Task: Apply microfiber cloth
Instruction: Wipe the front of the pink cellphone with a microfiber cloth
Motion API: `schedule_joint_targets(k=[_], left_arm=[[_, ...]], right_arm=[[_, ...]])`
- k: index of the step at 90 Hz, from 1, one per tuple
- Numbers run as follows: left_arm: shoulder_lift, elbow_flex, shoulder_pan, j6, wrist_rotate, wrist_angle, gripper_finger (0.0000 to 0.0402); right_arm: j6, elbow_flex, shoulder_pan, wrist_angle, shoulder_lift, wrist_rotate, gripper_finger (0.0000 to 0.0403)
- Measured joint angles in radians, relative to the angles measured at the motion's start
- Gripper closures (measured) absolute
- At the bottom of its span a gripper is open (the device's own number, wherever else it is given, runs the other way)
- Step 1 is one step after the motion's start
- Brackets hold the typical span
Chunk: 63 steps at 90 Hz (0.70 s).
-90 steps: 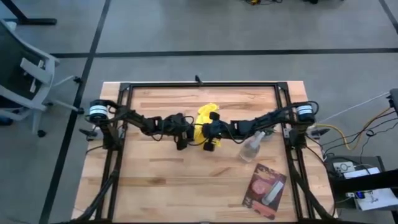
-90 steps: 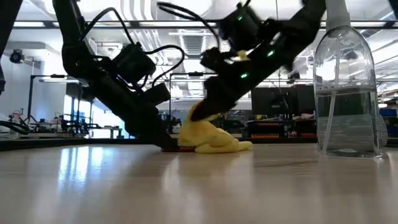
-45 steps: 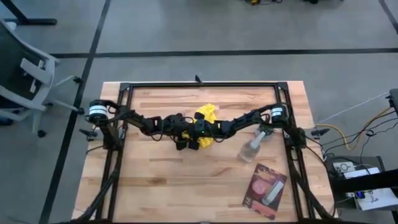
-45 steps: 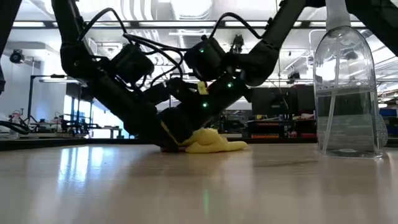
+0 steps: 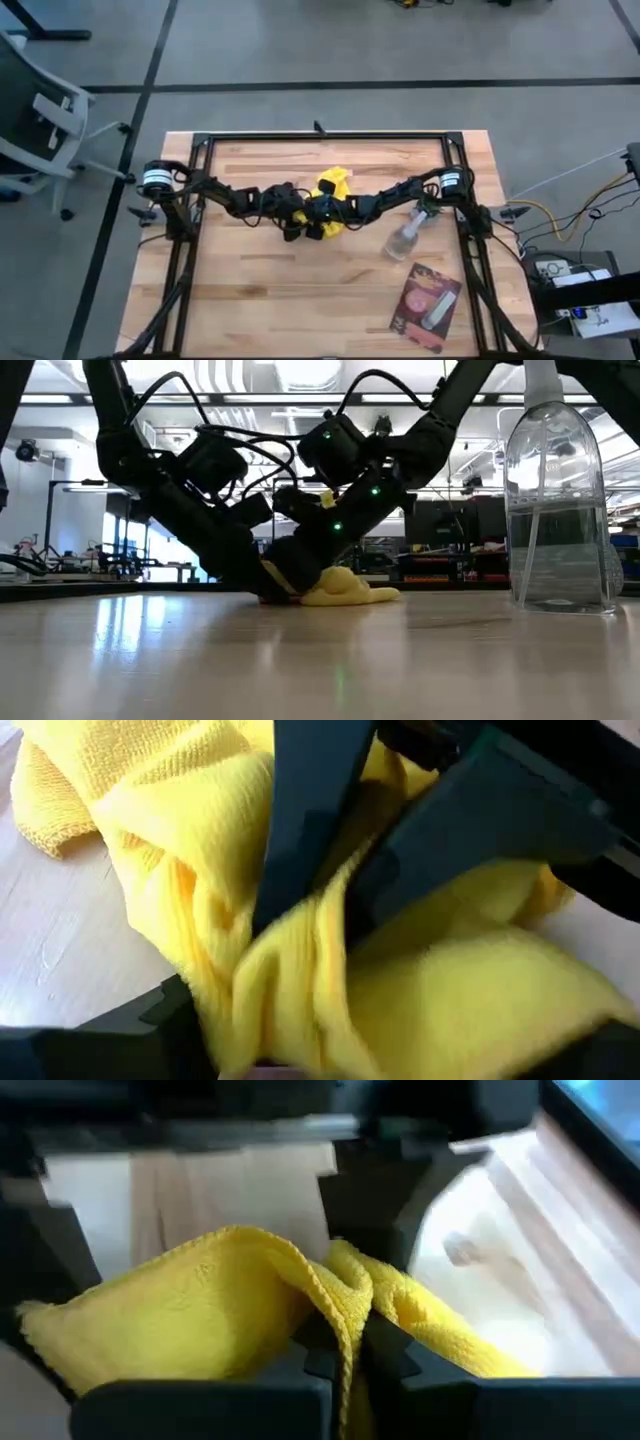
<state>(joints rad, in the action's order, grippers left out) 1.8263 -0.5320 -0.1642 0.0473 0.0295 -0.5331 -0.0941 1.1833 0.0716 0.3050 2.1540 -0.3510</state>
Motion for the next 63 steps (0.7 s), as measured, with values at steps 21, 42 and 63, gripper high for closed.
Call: schedule_joint_targets(k=[21,42,63], left_arm=[[0.0,0.0,0.0,-0.002,-0.004,0.0,0.008],[0.0,0.001,0.002,-0.005,-0.01,0.0,0.008],[0.0,0.001,0.004,-0.012,-0.001,-0.001,0.008]], right_arm=[[0.027,-0.071,0.003,0.069,-0.011,0.099,0.0403],[-0.004,-0.093,0.013,0.146,-0.01,0.455,0.0403],[-0.014,-0.091,0.059,0.157,-0.009,0.728,0.0403]])
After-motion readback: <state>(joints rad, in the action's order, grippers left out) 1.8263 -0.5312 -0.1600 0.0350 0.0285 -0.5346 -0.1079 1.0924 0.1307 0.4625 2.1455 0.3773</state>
